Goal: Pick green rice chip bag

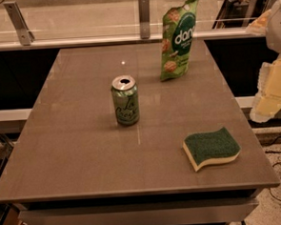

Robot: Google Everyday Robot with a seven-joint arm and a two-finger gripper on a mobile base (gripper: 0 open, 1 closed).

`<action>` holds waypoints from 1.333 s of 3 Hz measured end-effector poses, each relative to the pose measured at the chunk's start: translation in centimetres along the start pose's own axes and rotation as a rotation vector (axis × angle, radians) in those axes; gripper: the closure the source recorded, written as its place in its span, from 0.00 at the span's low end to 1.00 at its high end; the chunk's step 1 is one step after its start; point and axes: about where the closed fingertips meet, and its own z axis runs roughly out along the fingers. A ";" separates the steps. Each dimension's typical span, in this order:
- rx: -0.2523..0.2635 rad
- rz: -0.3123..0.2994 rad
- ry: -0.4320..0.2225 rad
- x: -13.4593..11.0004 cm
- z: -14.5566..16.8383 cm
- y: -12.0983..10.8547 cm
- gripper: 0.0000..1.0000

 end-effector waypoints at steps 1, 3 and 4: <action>0.004 -0.009 -0.032 0.1 -0.4 -0.4 0.00; 0.054 -0.160 -0.102 -0.3 -2.7 -3.6 0.00; 0.087 -0.252 -0.076 -1.4 -3.1 -5.5 0.00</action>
Offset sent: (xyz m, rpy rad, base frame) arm 0.0178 -0.0176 0.0410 0.0587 -0.1206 0.2136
